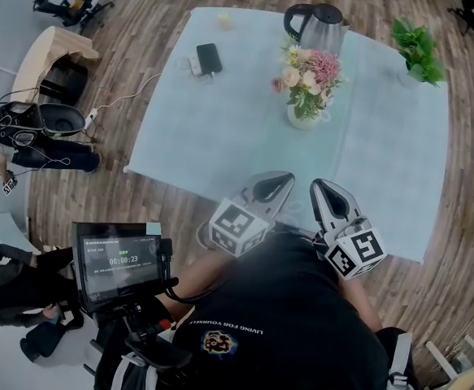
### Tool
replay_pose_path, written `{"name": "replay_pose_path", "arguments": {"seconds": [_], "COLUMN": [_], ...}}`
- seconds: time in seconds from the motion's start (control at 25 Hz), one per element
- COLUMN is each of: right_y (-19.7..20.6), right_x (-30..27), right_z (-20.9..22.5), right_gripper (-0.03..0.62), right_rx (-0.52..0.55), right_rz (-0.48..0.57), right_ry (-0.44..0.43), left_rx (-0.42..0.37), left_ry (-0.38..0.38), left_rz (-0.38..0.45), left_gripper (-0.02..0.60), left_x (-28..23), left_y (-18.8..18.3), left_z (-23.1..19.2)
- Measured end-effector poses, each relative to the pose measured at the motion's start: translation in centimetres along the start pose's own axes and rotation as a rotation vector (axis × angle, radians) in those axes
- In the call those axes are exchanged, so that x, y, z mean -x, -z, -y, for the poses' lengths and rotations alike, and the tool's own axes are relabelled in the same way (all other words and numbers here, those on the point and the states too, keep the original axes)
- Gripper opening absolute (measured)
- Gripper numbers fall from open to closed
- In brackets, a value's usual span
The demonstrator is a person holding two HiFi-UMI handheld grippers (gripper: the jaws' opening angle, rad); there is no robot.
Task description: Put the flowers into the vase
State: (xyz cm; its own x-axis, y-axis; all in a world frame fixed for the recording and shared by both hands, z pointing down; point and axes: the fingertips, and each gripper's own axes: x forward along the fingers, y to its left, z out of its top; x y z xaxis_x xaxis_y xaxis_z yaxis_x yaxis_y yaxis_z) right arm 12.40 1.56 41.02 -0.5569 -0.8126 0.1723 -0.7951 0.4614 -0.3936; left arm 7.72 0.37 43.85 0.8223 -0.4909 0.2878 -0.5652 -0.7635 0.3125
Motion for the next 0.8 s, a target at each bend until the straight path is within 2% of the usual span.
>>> {"name": "replay_pose_path", "arguments": {"seconds": [0.8], "right_y": [-0.08], "right_x": [0.01], "right_z": [0.17], "right_gripper": [0.020], "right_rx": [-0.008], "right_rz": [-0.006], "right_ry": [0.005], "left_rx": [0.013], "left_ry": [-0.007], "left_rz": [-0.002], "left_gripper": [0.008], "left_x": [0.01], "left_y": [0.12], "left_z": [-0.12]}}
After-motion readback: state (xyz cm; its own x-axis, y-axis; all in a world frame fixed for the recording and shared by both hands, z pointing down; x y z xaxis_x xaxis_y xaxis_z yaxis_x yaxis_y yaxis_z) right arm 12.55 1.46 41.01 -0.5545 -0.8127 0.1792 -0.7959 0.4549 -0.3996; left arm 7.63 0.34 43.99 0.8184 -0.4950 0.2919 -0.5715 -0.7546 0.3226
